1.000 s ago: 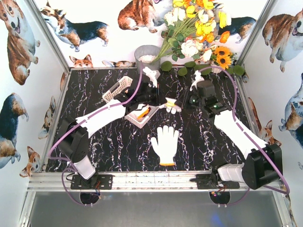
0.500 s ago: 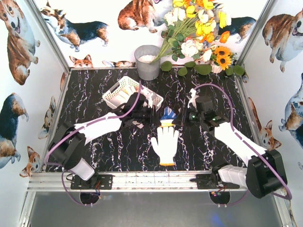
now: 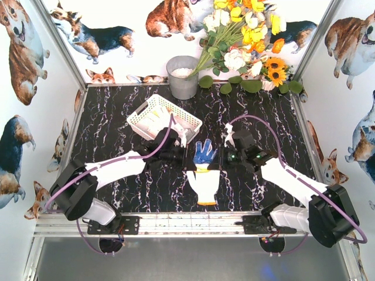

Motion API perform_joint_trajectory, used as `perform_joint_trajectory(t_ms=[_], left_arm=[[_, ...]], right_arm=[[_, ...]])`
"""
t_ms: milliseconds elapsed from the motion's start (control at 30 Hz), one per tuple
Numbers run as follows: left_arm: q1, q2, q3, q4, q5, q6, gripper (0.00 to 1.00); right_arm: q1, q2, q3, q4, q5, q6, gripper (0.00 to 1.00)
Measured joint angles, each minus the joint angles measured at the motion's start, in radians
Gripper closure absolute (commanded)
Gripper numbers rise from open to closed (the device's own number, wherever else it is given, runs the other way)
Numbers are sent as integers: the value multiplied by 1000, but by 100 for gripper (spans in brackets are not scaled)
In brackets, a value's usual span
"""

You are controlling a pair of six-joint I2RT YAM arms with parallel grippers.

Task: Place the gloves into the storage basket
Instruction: Pair the glove with the glove.

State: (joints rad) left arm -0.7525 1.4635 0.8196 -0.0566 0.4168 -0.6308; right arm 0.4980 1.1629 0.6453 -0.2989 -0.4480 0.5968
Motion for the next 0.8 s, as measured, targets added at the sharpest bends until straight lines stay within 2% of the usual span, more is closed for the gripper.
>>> perform_joint_trajectory(t_ms=[467,800], left_arm=[[-120,-42,-108,-2,-45,-55,100],[-206,-35,-166,69,-76,-134,100]], right_arm=[[63,-108,-113,-51,14,90,100],[111,-158,-151,-109,45,132,100]])
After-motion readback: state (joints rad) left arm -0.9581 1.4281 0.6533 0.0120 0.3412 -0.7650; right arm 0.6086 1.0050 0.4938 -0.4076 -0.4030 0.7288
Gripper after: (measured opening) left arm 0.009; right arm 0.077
